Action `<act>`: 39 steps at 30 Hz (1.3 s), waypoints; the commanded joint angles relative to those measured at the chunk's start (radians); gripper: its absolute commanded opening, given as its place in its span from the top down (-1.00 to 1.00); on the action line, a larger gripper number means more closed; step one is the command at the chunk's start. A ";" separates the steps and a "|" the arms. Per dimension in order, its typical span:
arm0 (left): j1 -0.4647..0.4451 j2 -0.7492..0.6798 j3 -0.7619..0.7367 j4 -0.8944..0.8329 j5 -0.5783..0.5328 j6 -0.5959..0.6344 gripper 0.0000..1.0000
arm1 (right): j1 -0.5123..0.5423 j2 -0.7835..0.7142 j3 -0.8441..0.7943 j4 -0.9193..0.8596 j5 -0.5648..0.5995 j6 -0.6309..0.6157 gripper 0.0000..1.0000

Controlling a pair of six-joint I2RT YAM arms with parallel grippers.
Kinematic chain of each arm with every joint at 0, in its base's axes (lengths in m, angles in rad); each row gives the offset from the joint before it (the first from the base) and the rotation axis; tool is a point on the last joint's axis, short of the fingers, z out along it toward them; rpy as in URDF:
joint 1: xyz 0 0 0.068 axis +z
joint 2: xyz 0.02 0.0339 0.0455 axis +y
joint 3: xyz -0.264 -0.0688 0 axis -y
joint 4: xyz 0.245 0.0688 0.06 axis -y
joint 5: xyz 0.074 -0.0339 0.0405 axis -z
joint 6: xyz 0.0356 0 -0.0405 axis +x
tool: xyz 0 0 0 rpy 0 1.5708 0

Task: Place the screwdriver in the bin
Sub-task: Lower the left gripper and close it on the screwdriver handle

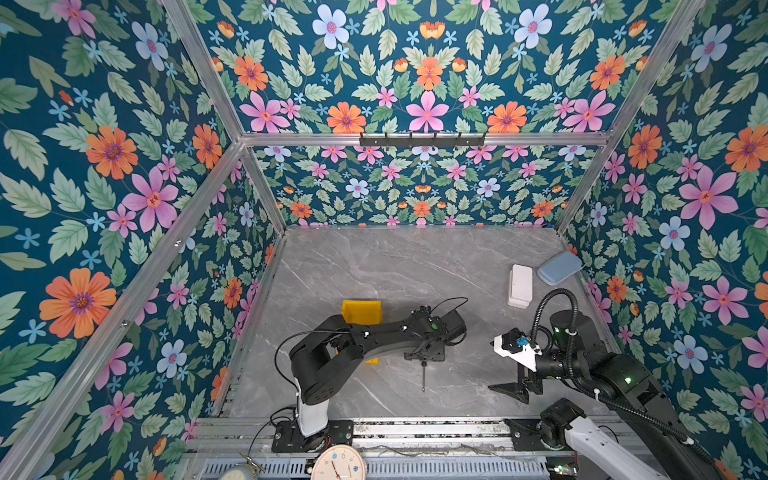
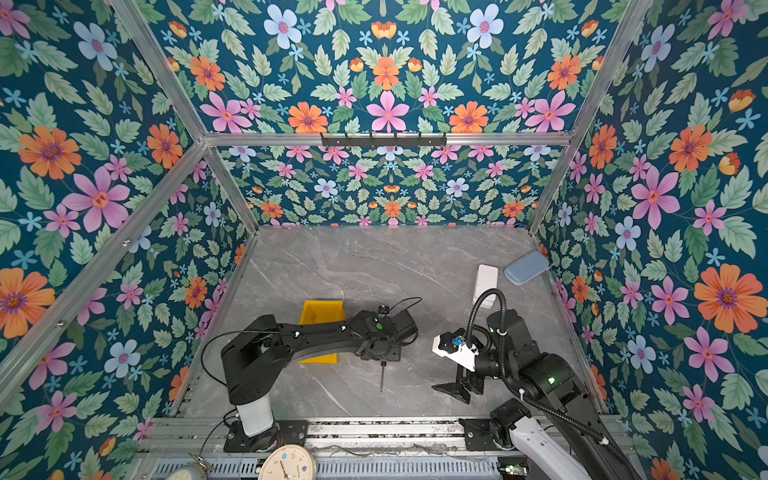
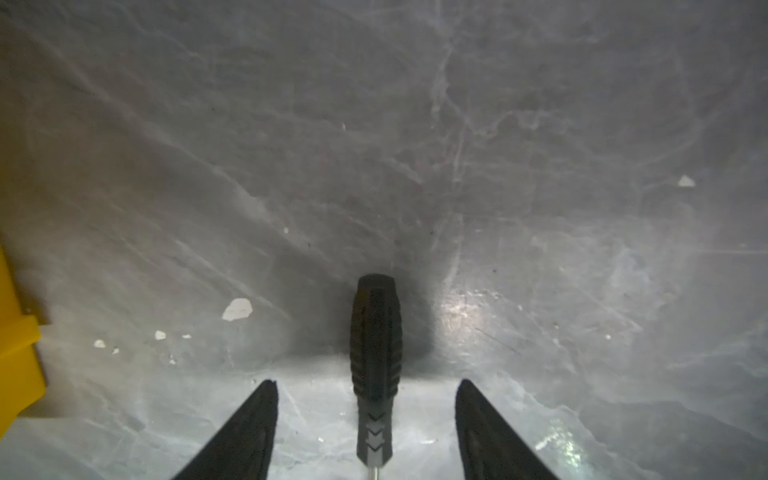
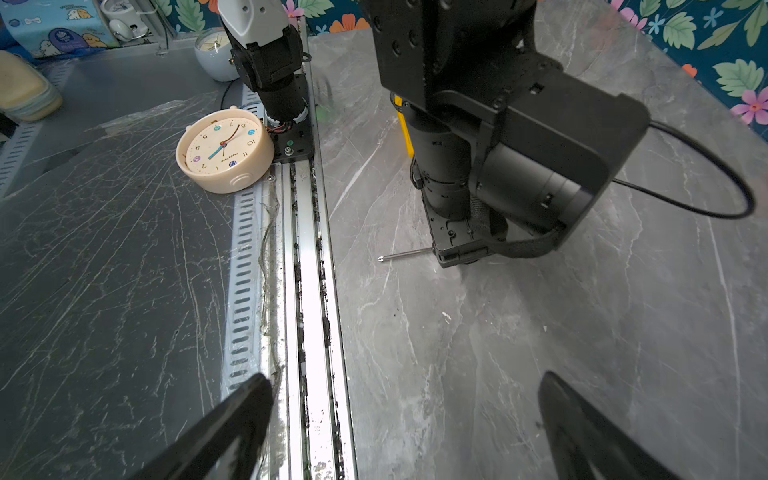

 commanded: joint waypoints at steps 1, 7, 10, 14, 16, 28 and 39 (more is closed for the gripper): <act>0.000 0.010 0.006 -0.027 0.021 -0.012 -0.25 | 0.021 0.005 -0.002 0.018 -0.007 0.005 -0.98; 0.002 0.030 -0.004 -0.009 0.037 -0.005 -0.10 | 0.045 0.015 0.000 0.018 0.013 0.018 -0.98; 0.003 0.037 -0.010 -0.002 0.040 -0.005 -0.01 | 0.046 0.015 0.003 0.021 0.016 0.026 -0.98; 0.004 0.043 -0.016 0.008 0.047 -0.007 0.12 | 0.048 0.021 0.007 0.011 0.009 0.028 -0.98; 0.005 0.042 -0.022 0.012 0.047 -0.010 0.23 | 0.048 0.024 0.010 0.011 0.010 0.026 -0.98; 0.009 0.029 -0.028 -0.001 0.037 -0.014 0.98 | 0.048 0.051 0.018 0.021 -0.017 0.028 -0.98; 0.012 0.010 0.011 -0.033 -0.010 -0.001 1.00 | 0.048 0.042 0.014 0.030 -0.007 0.041 -0.98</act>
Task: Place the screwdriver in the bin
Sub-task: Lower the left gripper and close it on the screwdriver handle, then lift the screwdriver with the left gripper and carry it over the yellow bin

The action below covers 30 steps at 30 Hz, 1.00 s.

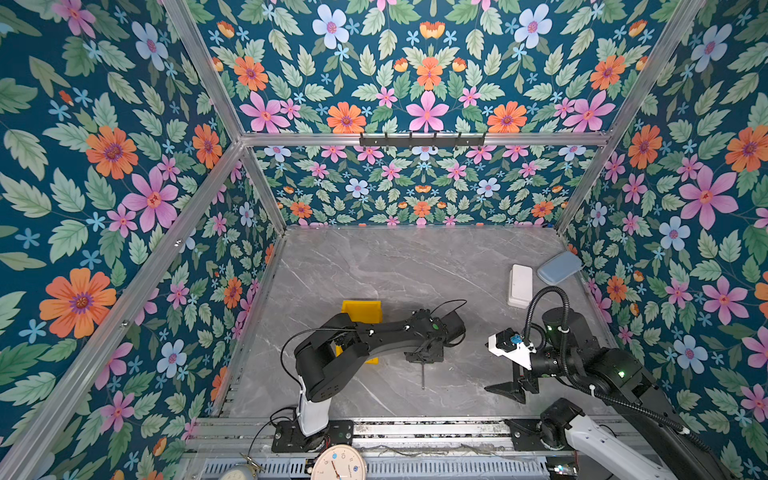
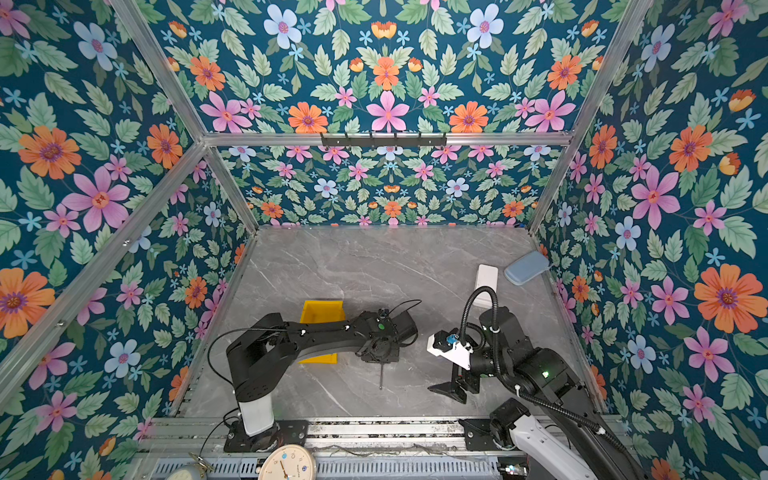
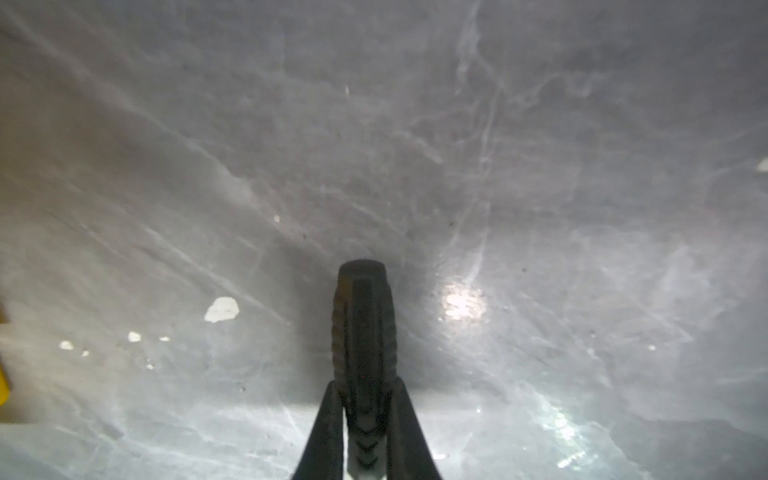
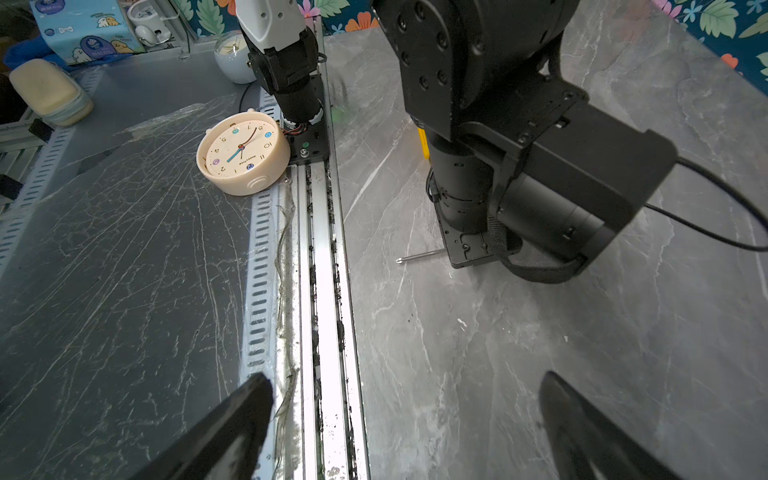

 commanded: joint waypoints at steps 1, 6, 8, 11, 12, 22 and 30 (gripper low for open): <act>0.001 -0.013 0.020 -0.037 -0.039 0.012 1.00 | 0.001 -0.002 0.001 0.015 -0.009 -0.003 -0.98; 0.006 -0.031 0.057 -0.069 -0.065 0.020 1.00 | 0.001 0.000 0.004 0.026 -0.010 0.006 -0.98; 0.011 -0.040 0.068 -0.079 -0.075 0.024 1.00 | 0.002 -0.003 0.005 0.030 -0.010 0.010 -0.98; 0.022 -0.055 0.081 -0.097 -0.091 0.033 1.00 | 0.002 -0.002 0.006 0.040 -0.011 0.014 -0.98; 0.025 -0.061 0.085 -0.104 -0.094 0.036 1.00 | 0.002 -0.001 0.006 0.044 -0.011 0.015 -0.99; 0.049 -0.109 0.153 -0.165 -0.133 0.085 1.00 | 0.020 0.007 -0.015 0.180 0.011 0.074 -0.98; 0.107 -0.184 0.163 -0.198 -0.159 0.140 1.00 | 0.072 0.058 -0.028 0.313 0.074 0.090 -0.98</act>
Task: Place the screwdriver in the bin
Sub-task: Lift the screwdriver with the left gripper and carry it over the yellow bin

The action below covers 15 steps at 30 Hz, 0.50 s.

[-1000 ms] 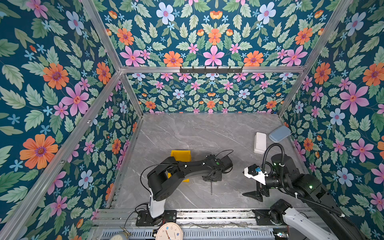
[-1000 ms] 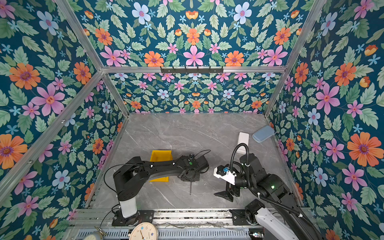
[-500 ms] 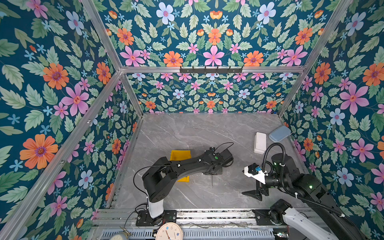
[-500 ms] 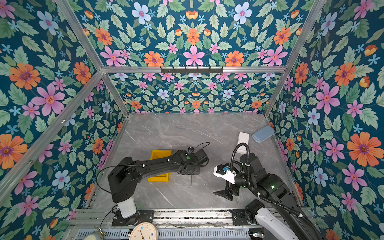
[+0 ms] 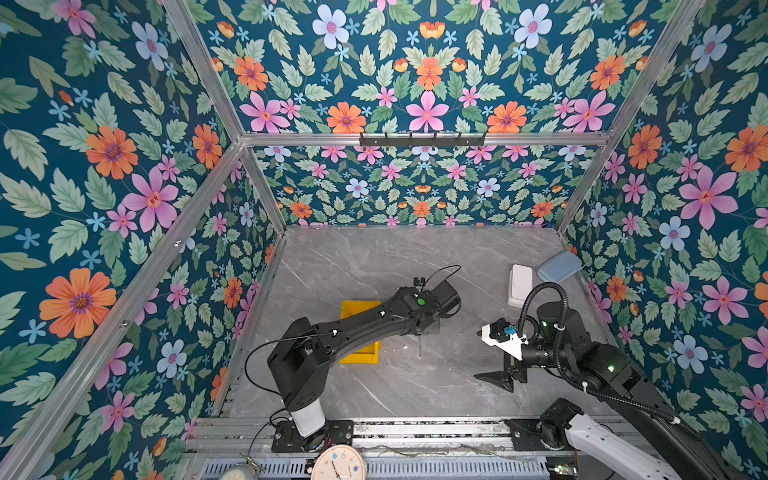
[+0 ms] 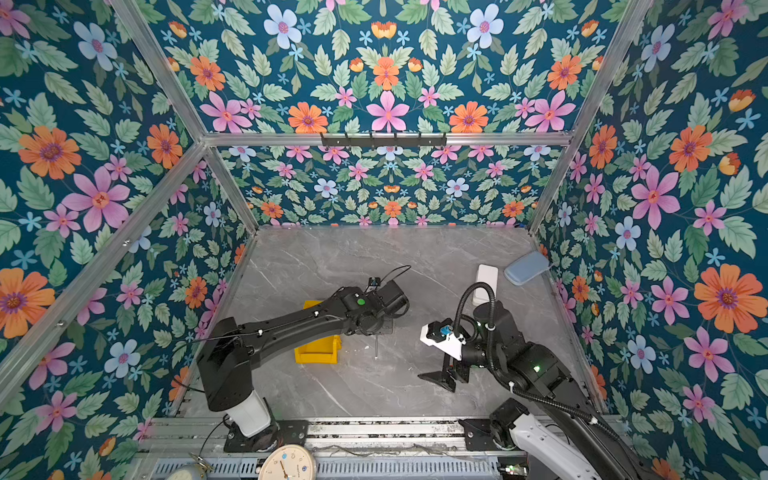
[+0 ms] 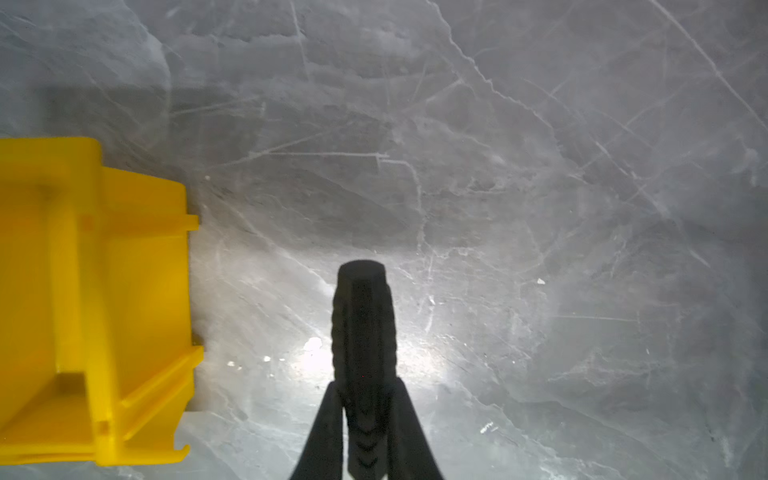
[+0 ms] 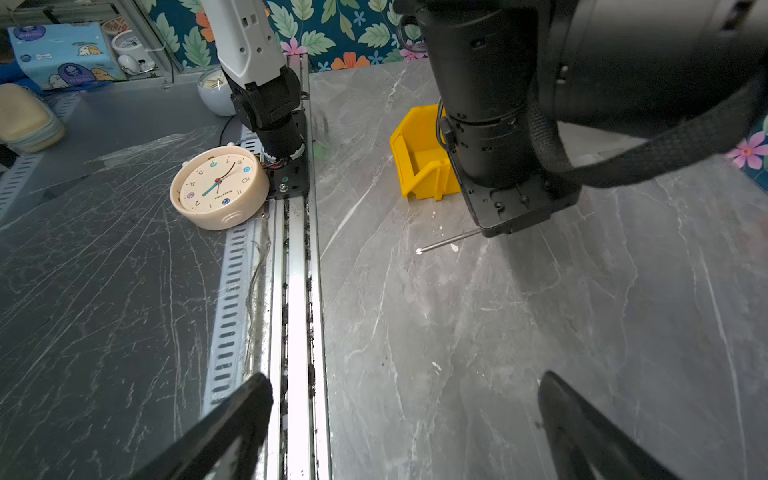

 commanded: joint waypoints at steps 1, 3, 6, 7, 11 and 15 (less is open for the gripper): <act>0.022 -0.029 0.004 -0.043 -0.033 0.028 1.00 | 0.026 0.019 -0.003 0.107 0.041 0.009 -0.98; 0.041 -0.051 0.001 -0.048 -0.035 0.030 1.00 | 0.048 0.038 -0.002 0.129 0.057 0.008 -0.98; 0.068 -0.084 -0.004 -0.064 -0.047 0.046 1.00 | 0.084 0.062 -0.005 0.160 0.088 0.003 -0.98; 0.079 -0.098 -0.010 -0.072 -0.056 0.058 1.00 | 0.093 0.070 -0.006 0.173 0.094 0.004 -0.98; 0.134 -0.154 -0.036 -0.101 -0.092 0.101 1.00 | 0.115 0.093 -0.008 0.216 0.102 0.010 -0.98; 0.152 -0.234 -0.110 -0.043 -0.144 0.219 1.00 | 0.121 0.104 -0.006 0.228 0.101 0.007 -0.99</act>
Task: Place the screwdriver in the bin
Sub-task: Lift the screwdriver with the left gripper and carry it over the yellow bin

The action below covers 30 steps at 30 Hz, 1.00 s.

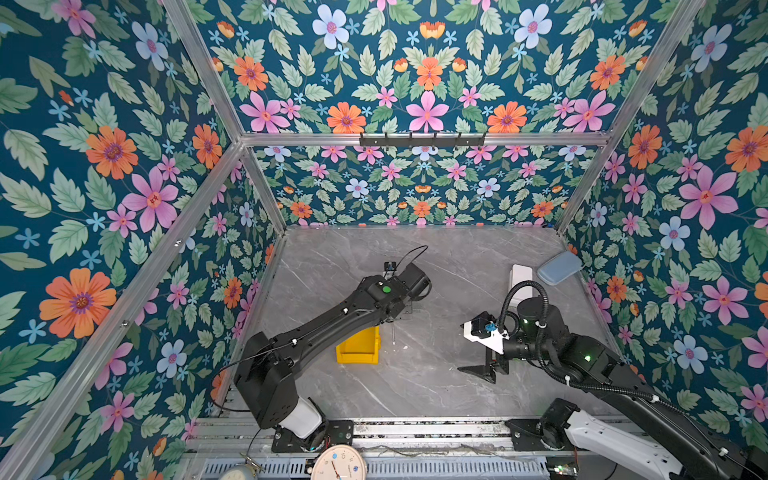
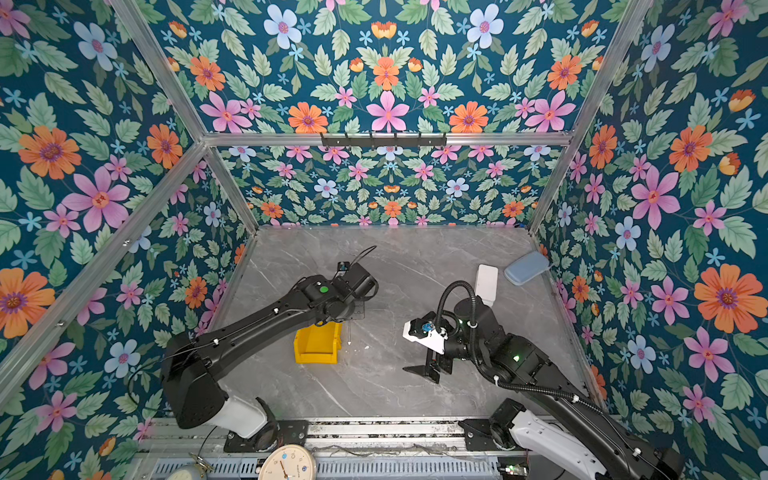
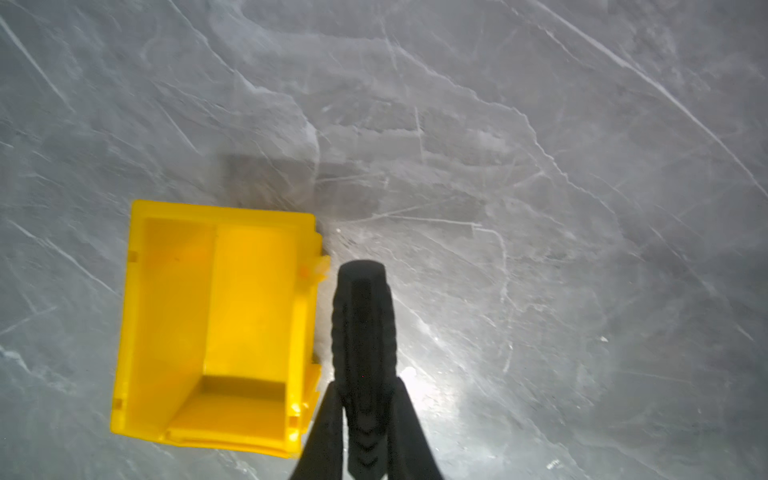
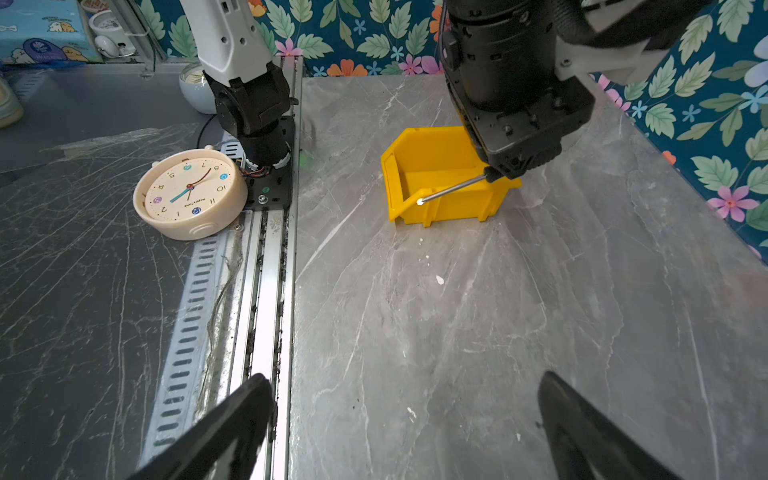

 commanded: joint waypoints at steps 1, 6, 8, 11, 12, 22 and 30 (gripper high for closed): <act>0.017 -0.055 -0.057 0.019 -0.064 0.134 1.00 | 0.004 0.006 0.003 0.049 0.008 0.002 -0.98; 0.088 -0.145 -0.163 0.062 -0.042 0.284 1.00 | 0.010 0.003 0.004 0.044 0.013 0.002 -0.98; 0.132 -0.178 -0.211 0.113 -0.023 0.333 1.00 | 0.014 0.000 0.002 0.044 0.019 0.004 -0.99; 0.170 -0.212 -0.265 0.157 -0.015 0.413 1.00 | 0.022 0.000 0.002 0.046 0.024 0.008 -0.98; 0.179 -0.219 -0.280 0.175 -0.016 0.440 1.00 | 0.025 0.001 0.002 0.043 0.025 0.008 -0.98; 0.235 -0.173 -0.373 0.321 0.009 0.538 1.00 | 0.040 -0.004 0.008 0.013 0.030 0.007 -0.98; 0.240 -0.140 -0.448 0.452 0.043 0.547 1.00 | 0.044 -0.026 0.010 -0.026 0.036 0.012 -0.98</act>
